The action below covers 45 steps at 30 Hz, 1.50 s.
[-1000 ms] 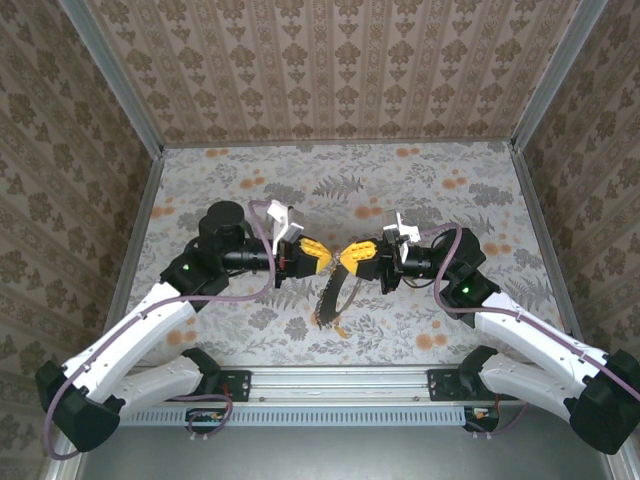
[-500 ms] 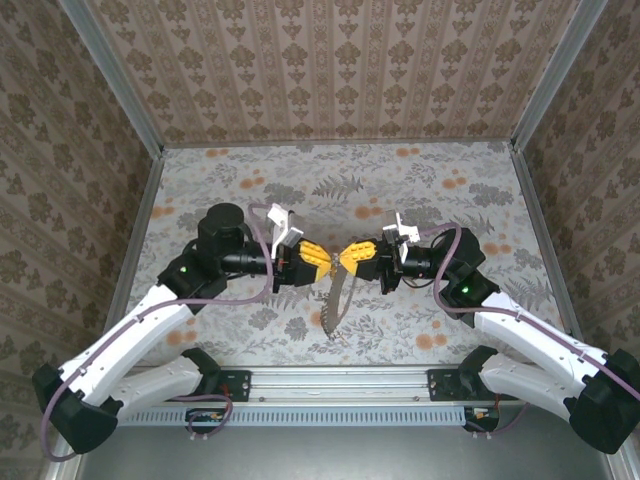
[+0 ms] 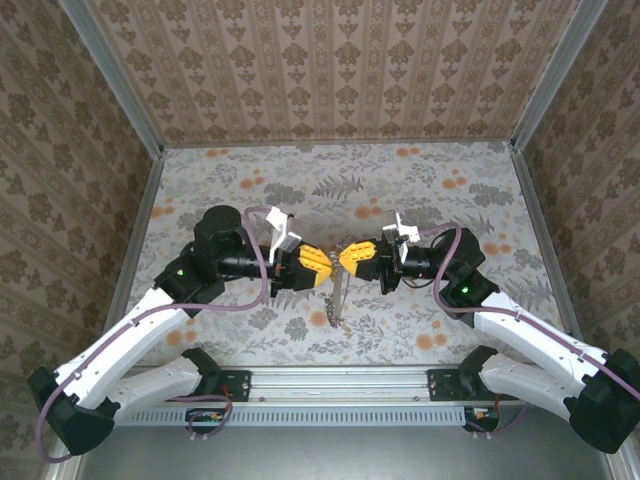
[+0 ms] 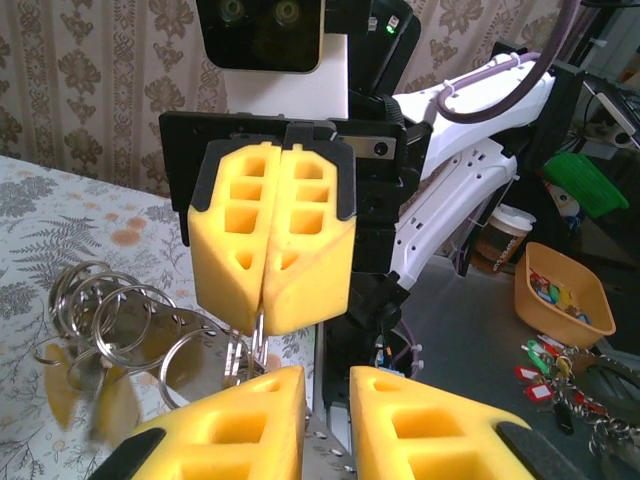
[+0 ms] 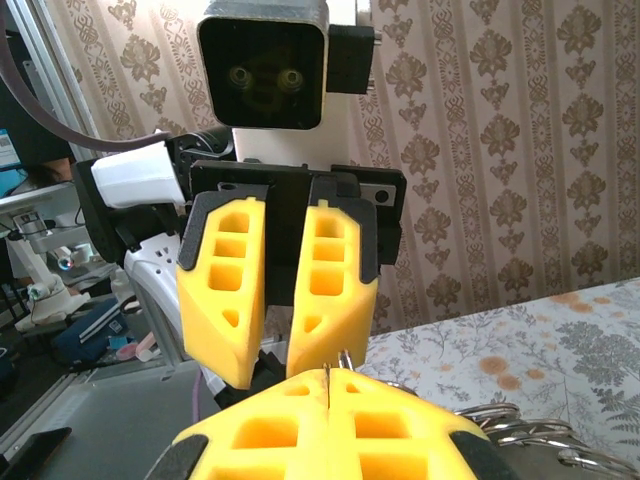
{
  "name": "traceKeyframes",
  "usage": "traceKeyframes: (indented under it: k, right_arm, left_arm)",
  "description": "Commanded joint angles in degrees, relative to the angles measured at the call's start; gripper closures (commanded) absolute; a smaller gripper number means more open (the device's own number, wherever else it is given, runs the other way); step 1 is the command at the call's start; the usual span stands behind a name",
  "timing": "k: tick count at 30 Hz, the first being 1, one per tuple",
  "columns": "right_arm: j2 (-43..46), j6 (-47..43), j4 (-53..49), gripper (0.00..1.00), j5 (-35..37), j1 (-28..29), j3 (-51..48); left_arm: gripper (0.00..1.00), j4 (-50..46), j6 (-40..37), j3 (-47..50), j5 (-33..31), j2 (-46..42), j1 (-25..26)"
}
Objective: Put the keys on the keyring
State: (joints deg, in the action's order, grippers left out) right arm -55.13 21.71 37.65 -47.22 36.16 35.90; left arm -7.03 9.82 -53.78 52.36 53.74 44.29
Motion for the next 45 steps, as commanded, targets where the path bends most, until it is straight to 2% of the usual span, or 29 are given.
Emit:
traceKeyframes:
  k: [1,15,23,29,37,45]
  right_arm:
    - [-0.04,1.09,4.71,1.00,-0.81,0.40,0.73]
    - [0.05,1.08,5.02,1.00,-0.85,0.75,0.66]
    - [0.27,1.07,5.42,1.00,-1.21,1.19,0.53]
    - [0.79,0.99,4.45,1.00,-1.21,1.19,0.96]
    - [3.39,0.34,-0.09,1.00,2.12,1.37,2.33]
    - [2.64,-0.15,-0.74,1.00,2.64,1.37,2.40]
  left_arm:
    - [0.80,3.05,0.05,-1.94,1.83,0.71,0.42]
    - [0.80,7.09,2.30,-3.87,3.96,4.70,0.43]
    - [0.77,6.48,0.75,-5.08,2.48,6.30,0.38]
    - [0.72,7.42,1.51,-5.08,2.63,6.91,-0.85]
    - [0.71,6.36,4.15,-6.08,4.56,6.75,-5.38]
    - [0.71,6.08,4.07,-5.84,4.07,6.69,-5.25]
